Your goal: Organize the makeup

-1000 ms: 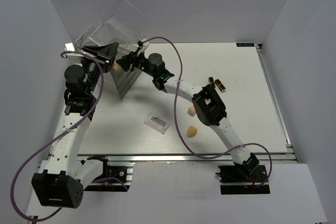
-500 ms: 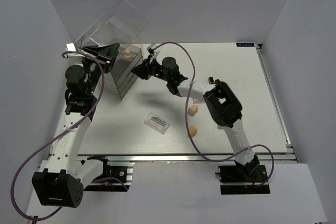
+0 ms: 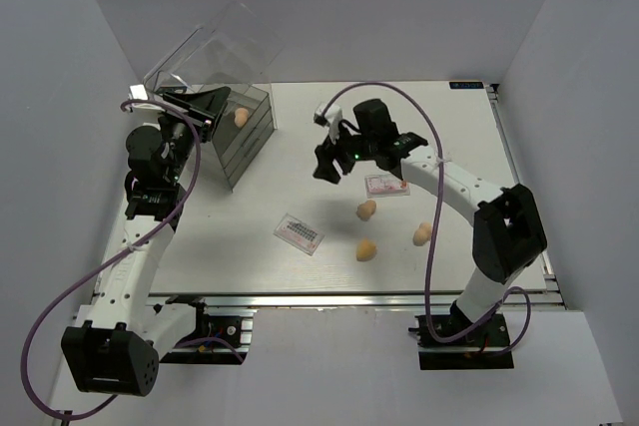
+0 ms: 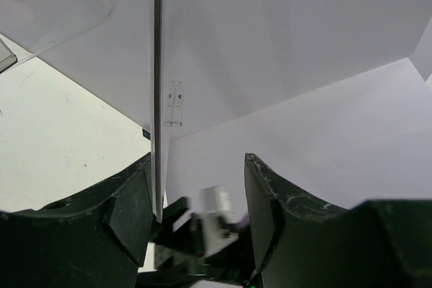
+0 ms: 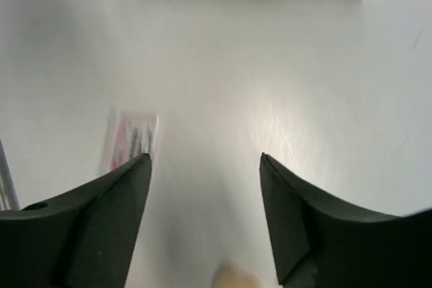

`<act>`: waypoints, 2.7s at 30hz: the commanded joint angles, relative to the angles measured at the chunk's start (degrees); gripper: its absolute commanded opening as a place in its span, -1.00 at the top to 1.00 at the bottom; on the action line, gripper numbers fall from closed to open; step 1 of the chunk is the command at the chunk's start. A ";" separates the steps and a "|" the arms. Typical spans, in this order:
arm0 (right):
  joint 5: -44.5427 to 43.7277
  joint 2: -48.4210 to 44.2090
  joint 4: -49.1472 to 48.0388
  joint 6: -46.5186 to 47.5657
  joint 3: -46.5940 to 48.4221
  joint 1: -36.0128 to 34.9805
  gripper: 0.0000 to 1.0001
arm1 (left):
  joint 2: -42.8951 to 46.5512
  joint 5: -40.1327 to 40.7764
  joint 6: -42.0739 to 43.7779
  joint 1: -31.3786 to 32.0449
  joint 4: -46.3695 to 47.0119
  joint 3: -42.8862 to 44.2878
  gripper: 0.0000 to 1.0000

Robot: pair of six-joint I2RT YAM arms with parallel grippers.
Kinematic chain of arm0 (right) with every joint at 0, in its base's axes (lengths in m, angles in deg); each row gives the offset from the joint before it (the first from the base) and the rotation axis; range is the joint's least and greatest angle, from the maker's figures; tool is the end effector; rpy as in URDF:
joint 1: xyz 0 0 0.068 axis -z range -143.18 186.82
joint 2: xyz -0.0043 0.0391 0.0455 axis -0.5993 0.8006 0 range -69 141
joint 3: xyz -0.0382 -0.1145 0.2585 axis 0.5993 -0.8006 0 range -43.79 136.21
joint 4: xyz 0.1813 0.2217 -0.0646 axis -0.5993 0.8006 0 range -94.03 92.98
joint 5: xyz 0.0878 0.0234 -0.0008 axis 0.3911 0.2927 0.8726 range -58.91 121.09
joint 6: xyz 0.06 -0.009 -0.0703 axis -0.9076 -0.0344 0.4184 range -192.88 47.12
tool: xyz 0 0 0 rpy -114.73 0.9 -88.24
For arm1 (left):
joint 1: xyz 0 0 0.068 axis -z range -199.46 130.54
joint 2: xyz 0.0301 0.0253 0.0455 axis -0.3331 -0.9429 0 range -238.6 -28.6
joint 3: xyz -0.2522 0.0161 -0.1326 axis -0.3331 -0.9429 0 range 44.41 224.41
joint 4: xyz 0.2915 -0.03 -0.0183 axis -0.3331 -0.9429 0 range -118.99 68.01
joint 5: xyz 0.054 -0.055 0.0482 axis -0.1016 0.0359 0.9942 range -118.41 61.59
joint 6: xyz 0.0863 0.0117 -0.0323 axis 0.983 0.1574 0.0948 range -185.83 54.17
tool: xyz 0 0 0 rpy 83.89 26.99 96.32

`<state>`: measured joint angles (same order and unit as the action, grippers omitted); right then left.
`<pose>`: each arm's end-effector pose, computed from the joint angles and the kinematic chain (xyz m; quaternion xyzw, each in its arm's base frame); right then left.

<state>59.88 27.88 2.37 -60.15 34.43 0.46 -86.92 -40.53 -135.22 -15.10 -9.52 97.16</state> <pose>0.3547 0.3111 0.2935 -0.4609 0.6879 0.3117 0.4661 0.3104 -0.0413 0.4005 -0.2879 0.5986 -0.5026 0.5533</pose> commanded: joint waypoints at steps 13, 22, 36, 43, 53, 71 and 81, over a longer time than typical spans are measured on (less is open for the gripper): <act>-20.44 0.15 27.71 17.93 -7.03 2.96 -0.04 | -0.74 -4.49 1.97 -0.05 3.96 -0.45 -0.25; -19.40 3.22 28.50 17.42 -7.29 2.87 -0.05 | -0.47 -4.67 1.80 -0.05 4.40 -1.69 -0.25; -18.25 8.24 26.48 15.83 -8.08 1.64 0.34 | -0.47 -4.58 1.71 -0.05 4.41 -1.86 -0.26; -13.16 3.15 25.78 18.55 -5.01 1.55 1.00 | -0.38 -4.49 1.53 -0.05 4.76 -1.95 -0.25; 4.85 0.15 -4.41 6.80 -0.78 1.03 1.00 | -0.12 -4.58 1.18 -0.05 5.02 -0.72 -0.25; -7.61 31.70 -57.89 -18.35 21.80 -7.32 1.00 | 1.28 -3.17 -0.66 -0.05 10.38 -2.92 -0.26; -11.48 38.99 -58.43 -18.18 31.11 -11.19 1.00 | 0.41 -3.79 -1.02 -0.05 10.56 -1.60 -0.26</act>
<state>50.99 66.02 -50.83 -78.29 61.18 -9.81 -87.75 -42.98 -135.57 -15.23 -2.14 93.88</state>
